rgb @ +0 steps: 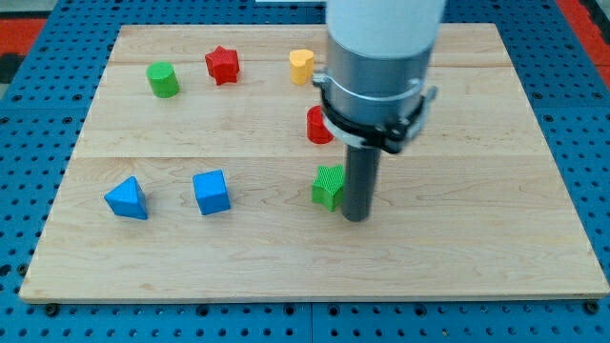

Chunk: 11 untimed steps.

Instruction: Move the green circle above the blue cube

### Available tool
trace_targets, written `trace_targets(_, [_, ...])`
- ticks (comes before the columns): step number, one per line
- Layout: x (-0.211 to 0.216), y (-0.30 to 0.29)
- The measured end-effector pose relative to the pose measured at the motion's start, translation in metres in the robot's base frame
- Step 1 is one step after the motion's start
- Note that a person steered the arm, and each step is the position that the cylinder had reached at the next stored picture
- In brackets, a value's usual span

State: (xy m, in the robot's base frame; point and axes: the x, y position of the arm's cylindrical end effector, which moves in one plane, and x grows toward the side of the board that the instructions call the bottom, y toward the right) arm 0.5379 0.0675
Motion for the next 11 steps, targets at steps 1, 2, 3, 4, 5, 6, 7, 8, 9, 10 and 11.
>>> trace_targets(1, [-0.015,0.061])
trace_targets(2, [-0.064,0.043])
trace_targets(3, [-0.083,0.0])
trace_targets(4, [-0.13,-0.009])
trace_targets(5, [-0.12,-0.105])
trace_targets(6, [-0.153,-0.158])
trace_targets(7, [-0.17,-0.27])
trace_targets(8, [-0.207,-0.35])
trace_targets(9, [-0.268,-0.301])
trace_targets(10, [-0.22,-0.246])
trace_targets(11, [-0.169,-0.171])
